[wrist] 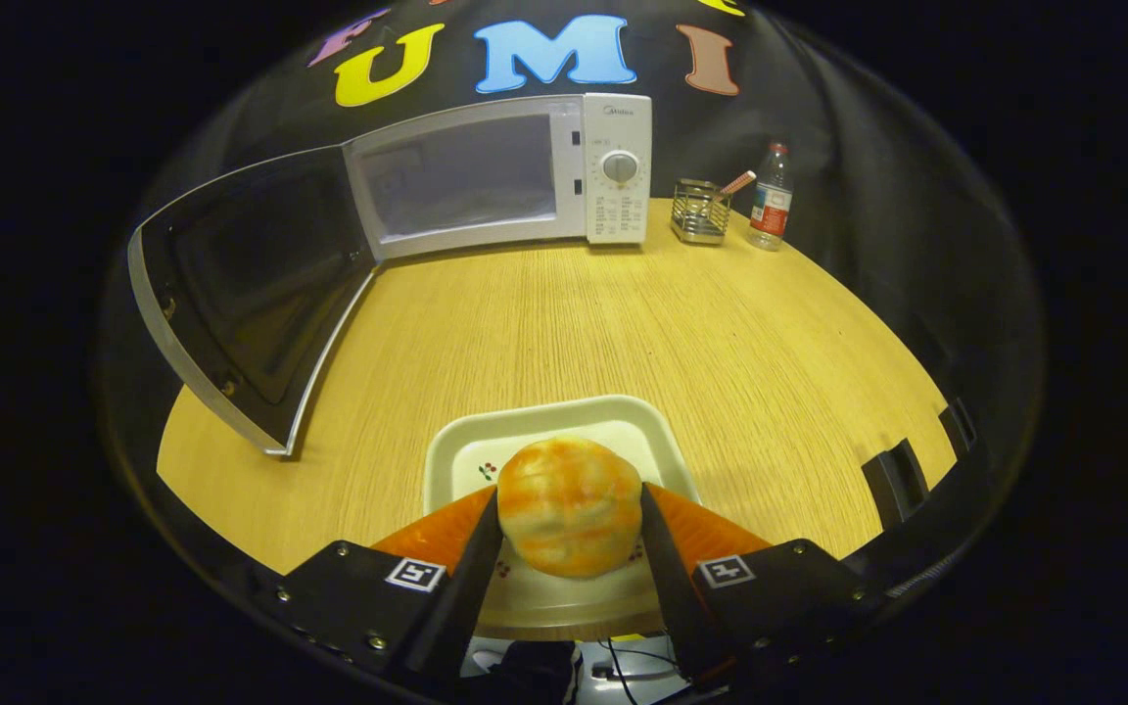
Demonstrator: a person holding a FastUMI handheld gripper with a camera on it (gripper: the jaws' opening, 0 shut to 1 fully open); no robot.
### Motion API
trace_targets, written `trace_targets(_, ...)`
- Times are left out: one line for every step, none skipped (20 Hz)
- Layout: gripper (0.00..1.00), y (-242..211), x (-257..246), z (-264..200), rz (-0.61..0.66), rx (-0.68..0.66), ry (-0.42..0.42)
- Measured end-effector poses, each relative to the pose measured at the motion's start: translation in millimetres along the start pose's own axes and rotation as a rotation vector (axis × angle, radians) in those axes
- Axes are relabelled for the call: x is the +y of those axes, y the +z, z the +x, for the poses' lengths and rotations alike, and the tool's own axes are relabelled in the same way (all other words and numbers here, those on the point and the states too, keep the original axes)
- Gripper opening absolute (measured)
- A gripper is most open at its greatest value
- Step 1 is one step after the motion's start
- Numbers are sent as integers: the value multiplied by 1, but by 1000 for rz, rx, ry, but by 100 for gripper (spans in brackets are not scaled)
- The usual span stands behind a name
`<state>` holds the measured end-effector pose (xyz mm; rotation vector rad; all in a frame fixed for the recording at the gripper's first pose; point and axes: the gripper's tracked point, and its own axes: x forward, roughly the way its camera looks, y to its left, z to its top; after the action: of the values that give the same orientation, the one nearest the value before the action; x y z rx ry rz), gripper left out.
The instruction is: Open the microwave, put the food inside, and close the microwave door.
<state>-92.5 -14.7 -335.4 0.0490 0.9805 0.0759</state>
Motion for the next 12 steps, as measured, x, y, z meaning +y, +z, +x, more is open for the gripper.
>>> trace_targets(79,9,3,0,5,-16,14)
trace_targets(79,22,6,0,7,-34,25)
trace_targets(79,33,8,0,12,-52,35)
trace_targets(79,46,12,0,20,-73,52)
trace_targets(79,60,16,1,30,-92,69)
trace_targets(79,74,20,1,41,-111,87)
trace_targets(79,87,24,3,49,-130,103)
trace_targets(79,102,27,5,57,-150,118)
trace_targets(79,116,33,6,62,-171,135)
trace_targets(79,131,38,7,70,-190,152)
trace_targets(79,143,44,12,77,-210,166)
trace_targets(78,155,49,15,86,-223,178)
